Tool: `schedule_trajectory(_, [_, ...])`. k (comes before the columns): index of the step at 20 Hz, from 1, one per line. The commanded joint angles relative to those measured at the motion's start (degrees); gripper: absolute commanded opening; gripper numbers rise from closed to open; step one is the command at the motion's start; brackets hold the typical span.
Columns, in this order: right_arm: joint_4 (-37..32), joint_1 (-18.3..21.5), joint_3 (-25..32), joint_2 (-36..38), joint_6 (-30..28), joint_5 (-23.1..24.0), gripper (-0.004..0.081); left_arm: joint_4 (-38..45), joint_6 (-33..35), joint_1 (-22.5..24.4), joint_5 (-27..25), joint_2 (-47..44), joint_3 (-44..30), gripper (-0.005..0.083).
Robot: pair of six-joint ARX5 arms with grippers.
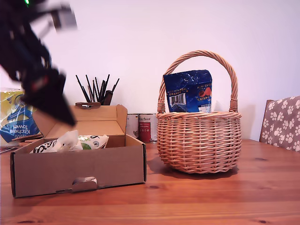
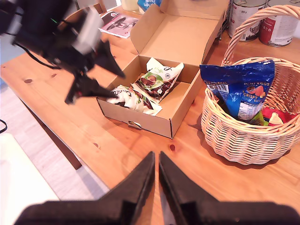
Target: Move the bags of Easter eggs from the cardboard box on the left into the woven basket on the right side.
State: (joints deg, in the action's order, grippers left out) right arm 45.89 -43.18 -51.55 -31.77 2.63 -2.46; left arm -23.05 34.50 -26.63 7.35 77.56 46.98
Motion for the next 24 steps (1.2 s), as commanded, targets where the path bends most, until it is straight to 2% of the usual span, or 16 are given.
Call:
schedule_trajectory(1, [-0.46,0.07,-0.33,-0.2,-0.68,-0.2,-0.0013,-0.5,1.68,0.76,-0.35,1.9,1.07,0.0497])
schedule_trajectory(9, [-0.48,0.07,-0.33,-0.2,-1.18,-0.63,-0.0013,2.47,3.5,5.29,0.26,10.08,1.81,0.0495])
schedule_trajectory(12, [-0.52,0.07,-0.33,-0.2,-1.18,-0.61,-0.0013,4.11,3.48,6.05,1.42,12.98,1.81,0.0455])
schedule_trajectory(14, [-0.55,0.07,-0.33,-0.2,-1.18,-0.61,-0.0013,5.55,3.48,6.05,1.42,14.08,1.81,0.0392])
schedule_trajectory(18, [-0.66,0.07,-0.33,-0.2,-1.16,-0.61,-0.0013,8.5,3.41,6.05,1.36,14.32,1.88,0.0123])
schedule_trajectory(20, [-0.66,0.07,-0.33,-0.2,-1.18,-0.59,-0.0013,8.41,3.41,6.05,1.33,14.27,2.23,0.0034])
schedule_trajectory(24, [-0.63,0.07,-0.33,-0.2,-1.14,-0.57,-0.0013,7.91,1.31,5.95,1.22,12.94,3.45,0.0014])
